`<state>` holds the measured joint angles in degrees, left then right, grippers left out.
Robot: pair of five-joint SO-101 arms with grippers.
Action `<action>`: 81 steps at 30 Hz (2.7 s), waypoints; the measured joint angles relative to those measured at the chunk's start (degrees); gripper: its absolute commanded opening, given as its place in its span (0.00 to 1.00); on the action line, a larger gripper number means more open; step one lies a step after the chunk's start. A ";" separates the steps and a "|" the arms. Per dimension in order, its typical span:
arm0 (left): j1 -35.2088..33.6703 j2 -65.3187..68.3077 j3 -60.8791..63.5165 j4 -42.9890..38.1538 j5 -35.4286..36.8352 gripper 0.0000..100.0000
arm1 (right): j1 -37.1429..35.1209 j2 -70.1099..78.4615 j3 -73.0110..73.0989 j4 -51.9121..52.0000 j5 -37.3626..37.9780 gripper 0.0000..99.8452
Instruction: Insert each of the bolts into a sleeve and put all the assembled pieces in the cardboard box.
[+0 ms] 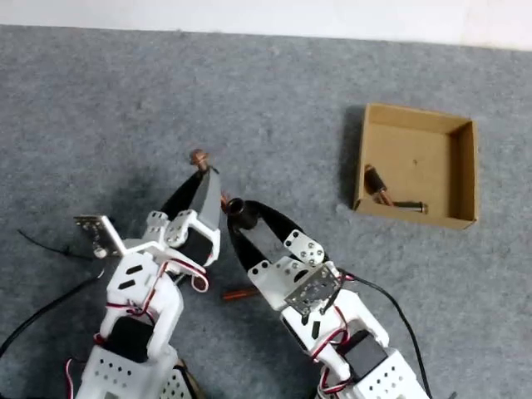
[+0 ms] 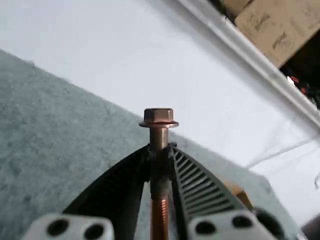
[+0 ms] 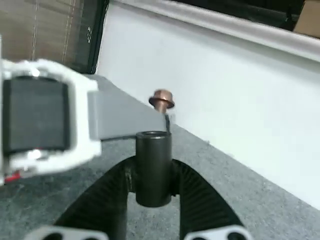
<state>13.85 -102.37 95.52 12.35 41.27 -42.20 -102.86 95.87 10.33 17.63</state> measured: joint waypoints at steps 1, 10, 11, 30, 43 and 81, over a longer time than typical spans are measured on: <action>-0.70 -0.62 -0.26 0.00 0.18 0.01 | 0.00 0.00 0.00 0.00 0.00 0.01; -0.70 -1.32 -4.31 0.00 0.18 0.01 | 0.00 0.00 0.00 2.37 0.00 0.01; 0.09 -1.32 -5.10 0.00 0.18 0.01 | 0.00 0.00 0.00 2.37 0.00 0.01; 5.54 -1.41 -12.75 4.22 0.00 0.01 | 0.18 0.00 0.00 2.55 0.00 0.01; 6.07 -1.49 -14.42 10.90 0.18 0.01 | 0.35 0.09 0.00 2.64 0.00 0.01; 12.75 -2.46 -7.12 16.00 -9.41 0.02 | 2.64 0.26 0.00 2.73 0.09 0.01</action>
<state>26.59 -104.84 88.40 28.35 31.87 -39.56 -102.59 95.87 13.05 17.71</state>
